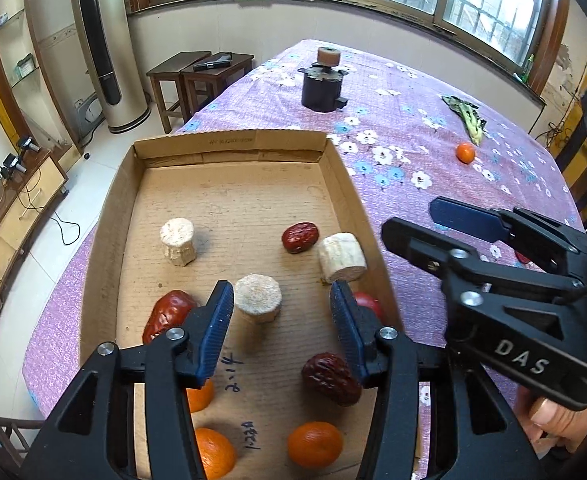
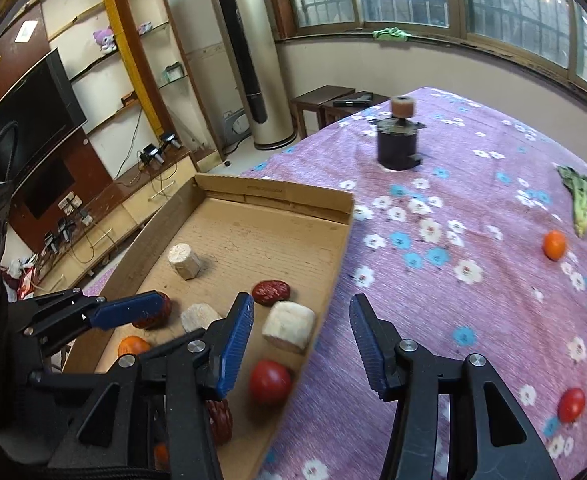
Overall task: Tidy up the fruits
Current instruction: 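Open both grippers to release the slice and date into the tray, then move the left gripper toward the tangerine while the right gripper approaches the red tomato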
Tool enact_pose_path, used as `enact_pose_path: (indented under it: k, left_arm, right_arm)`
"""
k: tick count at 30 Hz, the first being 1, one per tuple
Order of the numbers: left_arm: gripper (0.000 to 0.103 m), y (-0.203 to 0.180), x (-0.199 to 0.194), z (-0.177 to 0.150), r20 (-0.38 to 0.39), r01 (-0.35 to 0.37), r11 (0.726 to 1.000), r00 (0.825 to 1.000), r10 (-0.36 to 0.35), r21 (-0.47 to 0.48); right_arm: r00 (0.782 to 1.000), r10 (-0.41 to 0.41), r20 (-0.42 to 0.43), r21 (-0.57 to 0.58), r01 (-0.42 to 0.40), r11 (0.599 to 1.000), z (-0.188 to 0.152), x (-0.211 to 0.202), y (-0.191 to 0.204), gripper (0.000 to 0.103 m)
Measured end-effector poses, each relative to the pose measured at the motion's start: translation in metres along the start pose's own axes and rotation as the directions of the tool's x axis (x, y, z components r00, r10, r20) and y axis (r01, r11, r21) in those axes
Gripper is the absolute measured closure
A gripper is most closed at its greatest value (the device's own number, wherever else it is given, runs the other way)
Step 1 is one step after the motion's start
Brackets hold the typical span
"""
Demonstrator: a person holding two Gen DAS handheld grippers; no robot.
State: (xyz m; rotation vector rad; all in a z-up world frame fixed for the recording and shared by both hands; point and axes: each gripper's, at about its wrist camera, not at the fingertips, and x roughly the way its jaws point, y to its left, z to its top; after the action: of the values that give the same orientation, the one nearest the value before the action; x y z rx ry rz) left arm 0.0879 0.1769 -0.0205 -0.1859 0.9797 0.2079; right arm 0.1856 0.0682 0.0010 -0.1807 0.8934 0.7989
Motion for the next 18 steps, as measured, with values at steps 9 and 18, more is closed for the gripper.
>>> enact_pose_path:
  k: [9,18]
  left_arm:
    - [0.051,-0.021,-0.006,-0.001,0.008,0.022,0.999,1.000,-0.022,0.025]
    - [0.051,-0.044,-0.008,-0.001,0.007,0.041,0.998,0.999,-0.041,0.055]
  right_arm:
    - [0.998,-0.048,0.028,0.077,0.045,0.996,-0.021,-0.031,-0.033,0.051]
    - [0.995,-0.094,0.033,0.119,0.090,0.989,-0.037,-0.052,-0.060,0.050]
